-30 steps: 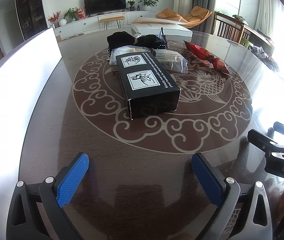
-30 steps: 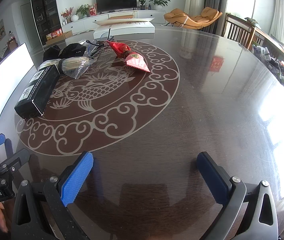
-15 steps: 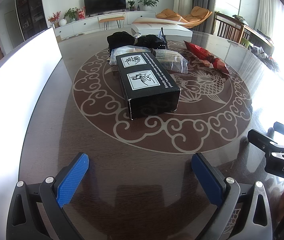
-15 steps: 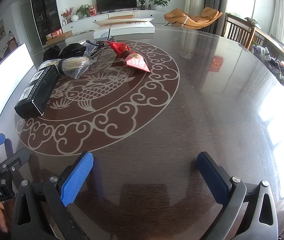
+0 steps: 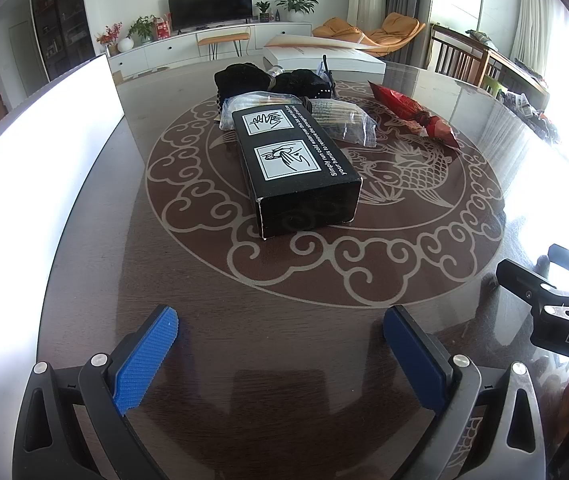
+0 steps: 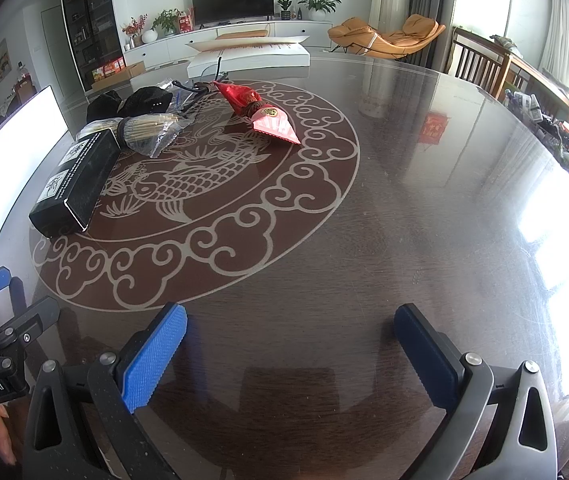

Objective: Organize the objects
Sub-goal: 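Move the left tool toward the black soap box on the table, then grasp the black soap box with the left tool and lift it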

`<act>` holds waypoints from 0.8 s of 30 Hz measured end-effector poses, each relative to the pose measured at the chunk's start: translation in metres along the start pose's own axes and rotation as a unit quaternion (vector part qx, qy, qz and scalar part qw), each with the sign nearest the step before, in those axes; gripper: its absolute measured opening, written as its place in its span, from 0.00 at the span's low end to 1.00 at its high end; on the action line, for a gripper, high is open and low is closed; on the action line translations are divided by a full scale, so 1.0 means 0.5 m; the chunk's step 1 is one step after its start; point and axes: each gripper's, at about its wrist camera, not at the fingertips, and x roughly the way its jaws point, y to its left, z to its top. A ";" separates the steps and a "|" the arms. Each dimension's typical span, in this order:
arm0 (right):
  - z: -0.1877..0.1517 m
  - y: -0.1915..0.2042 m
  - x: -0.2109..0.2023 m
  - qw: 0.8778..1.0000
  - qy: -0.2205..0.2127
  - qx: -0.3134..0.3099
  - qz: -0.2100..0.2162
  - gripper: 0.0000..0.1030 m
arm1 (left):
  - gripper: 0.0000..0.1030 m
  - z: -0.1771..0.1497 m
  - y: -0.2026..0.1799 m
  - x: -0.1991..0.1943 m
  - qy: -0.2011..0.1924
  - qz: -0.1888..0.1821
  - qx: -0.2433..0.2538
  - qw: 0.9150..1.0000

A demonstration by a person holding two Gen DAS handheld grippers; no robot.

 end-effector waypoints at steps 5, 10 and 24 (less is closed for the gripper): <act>0.000 0.000 0.001 1.000 0.000 0.000 0.000 1.00 | 1.00 0.000 0.000 0.000 0.000 0.000 0.000 1.000; 0.000 0.000 0.001 1.000 0.000 0.000 0.000 1.00 | 1.00 0.002 0.000 0.001 -0.001 0.000 0.000 1.000; 0.000 0.000 0.001 1.000 0.000 0.000 0.000 1.00 | 1.00 0.204 0.038 0.043 0.024 -0.054 -0.067 0.996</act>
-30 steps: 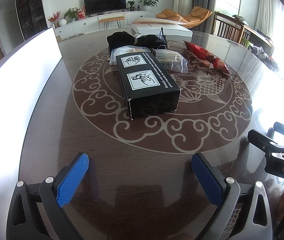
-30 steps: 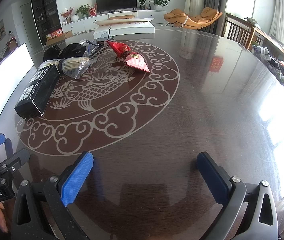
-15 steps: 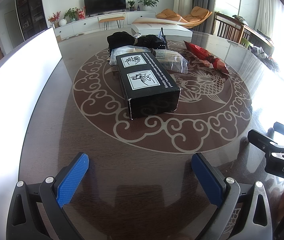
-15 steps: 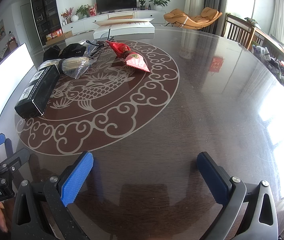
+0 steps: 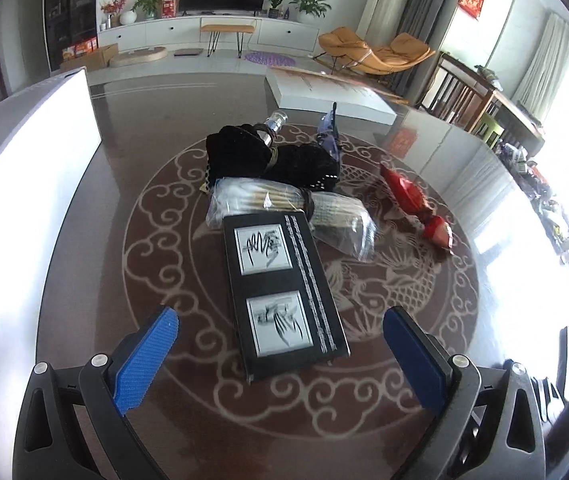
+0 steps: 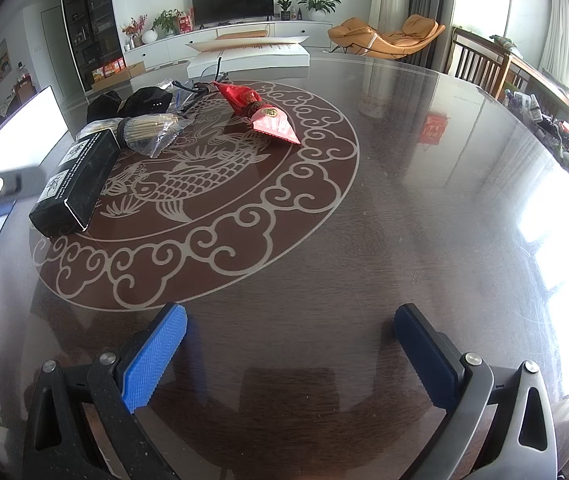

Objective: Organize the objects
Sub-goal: 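Grasp the black soap box with the left tool and lift it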

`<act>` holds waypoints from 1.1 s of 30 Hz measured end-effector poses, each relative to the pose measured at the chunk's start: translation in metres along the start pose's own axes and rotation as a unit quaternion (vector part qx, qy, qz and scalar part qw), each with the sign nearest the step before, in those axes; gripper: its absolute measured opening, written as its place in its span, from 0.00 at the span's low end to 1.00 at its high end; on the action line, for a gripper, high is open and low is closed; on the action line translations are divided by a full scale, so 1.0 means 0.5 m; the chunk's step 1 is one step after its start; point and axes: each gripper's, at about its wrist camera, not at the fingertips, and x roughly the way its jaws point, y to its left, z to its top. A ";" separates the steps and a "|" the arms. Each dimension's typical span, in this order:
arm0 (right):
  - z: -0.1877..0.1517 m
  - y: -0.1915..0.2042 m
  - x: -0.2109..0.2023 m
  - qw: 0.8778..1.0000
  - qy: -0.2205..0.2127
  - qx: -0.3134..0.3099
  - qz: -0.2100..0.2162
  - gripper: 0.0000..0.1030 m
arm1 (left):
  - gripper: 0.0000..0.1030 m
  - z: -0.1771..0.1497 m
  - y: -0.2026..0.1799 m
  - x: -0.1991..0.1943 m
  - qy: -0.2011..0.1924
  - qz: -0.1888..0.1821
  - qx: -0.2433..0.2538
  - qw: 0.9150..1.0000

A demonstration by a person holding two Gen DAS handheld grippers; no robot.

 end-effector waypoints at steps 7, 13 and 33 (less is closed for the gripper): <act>-0.002 -0.002 -0.001 1.000 -0.001 0.002 -0.001 1.00 | 1.00 0.037 -0.009 0.112 0.053 0.063 0.027 0.996; -0.003 -0.003 -0.002 1.000 -0.002 0.002 -0.001 1.00 | 0.78 0.031 -0.013 0.105 0.023 0.062 0.051 0.996; -0.004 -0.003 -0.002 1.000 -0.002 0.003 -0.002 1.00 | 0.97 -0.159 0.021 -0.014 -0.008 0.102 0.063 0.993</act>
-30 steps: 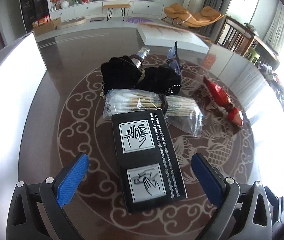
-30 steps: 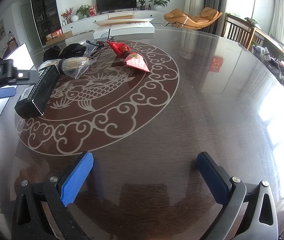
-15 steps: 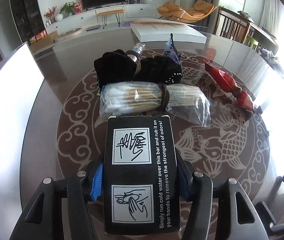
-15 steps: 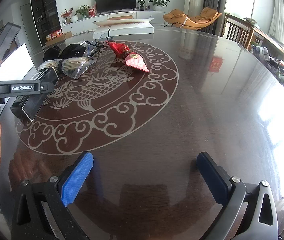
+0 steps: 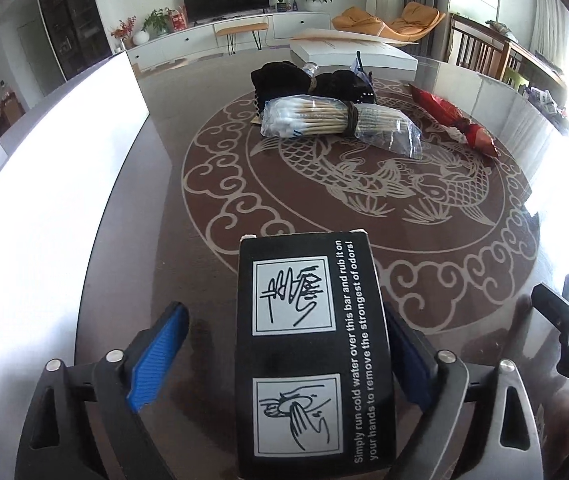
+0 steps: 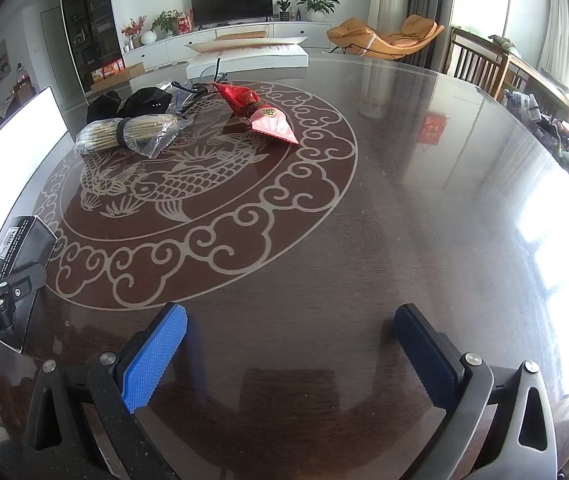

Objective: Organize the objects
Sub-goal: 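Grasp the black soap box with the left tool and lift it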

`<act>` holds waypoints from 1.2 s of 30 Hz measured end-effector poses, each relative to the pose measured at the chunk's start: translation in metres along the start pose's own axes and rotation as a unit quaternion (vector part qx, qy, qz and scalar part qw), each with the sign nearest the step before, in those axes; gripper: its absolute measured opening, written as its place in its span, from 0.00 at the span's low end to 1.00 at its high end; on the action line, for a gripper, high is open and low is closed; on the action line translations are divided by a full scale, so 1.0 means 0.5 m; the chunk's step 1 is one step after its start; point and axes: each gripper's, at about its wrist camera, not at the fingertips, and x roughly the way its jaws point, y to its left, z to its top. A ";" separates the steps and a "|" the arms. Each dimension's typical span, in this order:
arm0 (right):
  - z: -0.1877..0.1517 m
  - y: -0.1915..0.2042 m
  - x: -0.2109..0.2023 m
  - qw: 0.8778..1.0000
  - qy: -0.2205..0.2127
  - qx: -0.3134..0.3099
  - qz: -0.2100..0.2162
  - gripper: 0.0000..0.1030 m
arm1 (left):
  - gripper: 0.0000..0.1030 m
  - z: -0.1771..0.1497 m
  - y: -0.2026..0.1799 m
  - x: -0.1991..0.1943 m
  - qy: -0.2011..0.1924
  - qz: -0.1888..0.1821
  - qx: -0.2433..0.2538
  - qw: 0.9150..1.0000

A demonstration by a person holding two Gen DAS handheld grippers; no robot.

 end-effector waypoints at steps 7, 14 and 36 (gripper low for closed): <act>0.001 0.000 0.000 1.000 0.000 0.000 0.000 1.00 | 1.00 -0.012 0.024 0.011 -0.018 -0.021 -0.033 0.999; 0.001 0.000 0.000 1.000 0.000 0.000 0.000 1.00 | 1.00 -0.008 0.020 0.014 -0.023 -0.024 -0.031 0.999; 0.322 0.019 0.142 0.996 0.032 -0.040 0.076 0.89 | 1.00 -0.007 0.019 0.016 -0.023 -0.026 -0.031 0.999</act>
